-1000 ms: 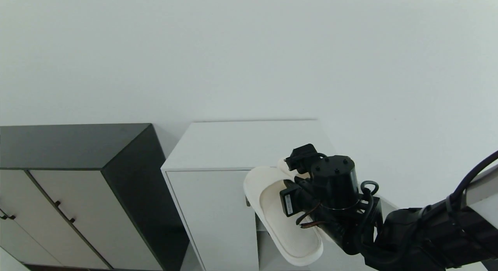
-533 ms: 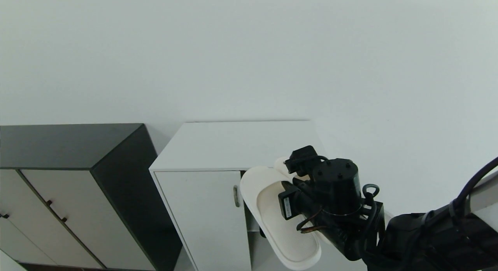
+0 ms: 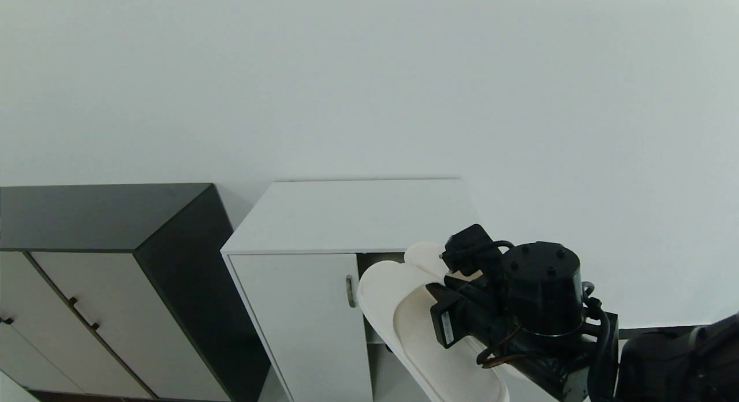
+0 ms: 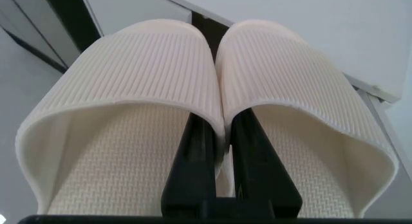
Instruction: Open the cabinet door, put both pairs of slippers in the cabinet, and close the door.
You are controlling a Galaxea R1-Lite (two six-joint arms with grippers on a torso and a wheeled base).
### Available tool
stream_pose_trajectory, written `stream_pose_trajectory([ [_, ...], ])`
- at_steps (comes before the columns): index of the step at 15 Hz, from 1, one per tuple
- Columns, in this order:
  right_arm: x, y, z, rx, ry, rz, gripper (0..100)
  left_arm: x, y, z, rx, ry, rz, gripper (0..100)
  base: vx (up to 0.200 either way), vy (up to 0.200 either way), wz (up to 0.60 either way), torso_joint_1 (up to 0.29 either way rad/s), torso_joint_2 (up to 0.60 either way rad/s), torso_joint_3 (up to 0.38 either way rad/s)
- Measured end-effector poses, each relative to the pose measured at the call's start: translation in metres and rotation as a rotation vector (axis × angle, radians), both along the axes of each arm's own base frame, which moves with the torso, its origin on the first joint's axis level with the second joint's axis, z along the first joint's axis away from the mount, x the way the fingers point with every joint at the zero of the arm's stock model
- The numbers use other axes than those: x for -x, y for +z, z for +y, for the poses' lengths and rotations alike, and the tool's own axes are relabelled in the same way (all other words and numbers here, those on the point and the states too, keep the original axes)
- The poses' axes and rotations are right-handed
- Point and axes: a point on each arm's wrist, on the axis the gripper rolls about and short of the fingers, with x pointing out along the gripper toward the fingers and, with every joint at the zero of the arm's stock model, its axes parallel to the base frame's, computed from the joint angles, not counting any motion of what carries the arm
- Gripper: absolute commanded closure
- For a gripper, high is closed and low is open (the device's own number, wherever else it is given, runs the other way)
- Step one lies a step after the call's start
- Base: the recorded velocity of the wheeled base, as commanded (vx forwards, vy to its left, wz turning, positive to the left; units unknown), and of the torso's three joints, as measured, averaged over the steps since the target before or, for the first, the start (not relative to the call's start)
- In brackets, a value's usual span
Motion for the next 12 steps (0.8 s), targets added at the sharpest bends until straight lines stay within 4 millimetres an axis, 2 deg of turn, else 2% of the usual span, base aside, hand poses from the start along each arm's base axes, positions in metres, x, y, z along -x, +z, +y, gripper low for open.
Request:
stream_pose_trajectory([
  [8, 0.0049, -0.0041, -0.0055, 0.036, 0.024, 0.002, 100, 0.0, 0.0, 0.0, 0.0, 0.0, 0.0, 100, 0.0, 0.0, 0.0, 0.0, 0.0, 0.0],
  [12, 0.0062, -0.0063, -0.0068, 0.047, 0.029, 0.004, 100, 0.0, 0.0, 0.0, 0.0, 0.0, 0.0, 100, 0.0, 0.0, 0.0, -0.134, 0.3, 0.168],
])
